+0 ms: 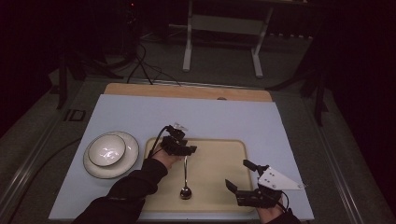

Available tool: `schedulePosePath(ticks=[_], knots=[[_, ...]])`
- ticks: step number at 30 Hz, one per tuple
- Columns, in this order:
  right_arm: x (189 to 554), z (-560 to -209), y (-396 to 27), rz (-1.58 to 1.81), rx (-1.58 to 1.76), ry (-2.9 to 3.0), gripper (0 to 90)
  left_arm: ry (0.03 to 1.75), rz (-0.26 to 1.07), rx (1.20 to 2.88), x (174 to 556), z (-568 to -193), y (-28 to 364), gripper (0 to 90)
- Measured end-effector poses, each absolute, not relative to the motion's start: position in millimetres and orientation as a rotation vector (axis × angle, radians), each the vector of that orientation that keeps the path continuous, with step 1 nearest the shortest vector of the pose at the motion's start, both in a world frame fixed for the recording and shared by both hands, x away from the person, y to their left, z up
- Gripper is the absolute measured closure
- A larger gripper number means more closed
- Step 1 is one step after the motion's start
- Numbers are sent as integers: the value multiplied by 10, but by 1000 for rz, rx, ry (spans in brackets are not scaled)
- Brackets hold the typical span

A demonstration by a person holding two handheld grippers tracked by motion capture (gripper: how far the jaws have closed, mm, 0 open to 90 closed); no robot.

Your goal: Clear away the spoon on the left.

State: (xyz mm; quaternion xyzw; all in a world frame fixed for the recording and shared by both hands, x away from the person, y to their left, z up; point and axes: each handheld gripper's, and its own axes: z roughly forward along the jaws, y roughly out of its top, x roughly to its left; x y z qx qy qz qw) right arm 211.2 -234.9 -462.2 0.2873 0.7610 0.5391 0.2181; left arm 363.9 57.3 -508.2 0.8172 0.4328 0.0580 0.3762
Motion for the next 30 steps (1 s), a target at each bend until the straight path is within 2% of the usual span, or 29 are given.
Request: schedulePosePath(ticks=[3,4,6,10,11,12,30], knots=[[2111,-4621,-2353,1493,798,2105,119,1088,124,2062,3615,-5022,579,337],[2111,-4621,-2354,1493,798,2105,119,1079,108,2054,3611,-5000,581,249],[2111,-4621,-2352,1494,797,2104,119,1069,110,2042,3594,-4966,581,204],[2113,-4623,-2352,1492,799,2106,119,1035,124,2046,3562,-4928,572,55],[2113,-4623,-2353,1490,798,2106,119,1035,124,2046,3562,-4928,572,55],[2117,-4626,-2354,1491,801,2106,119,998,105,2043,3522,-4878,570,15],[2121,-4632,-2347,1489,809,2112,119,848,110,1994,3148,-4479,731,15]])
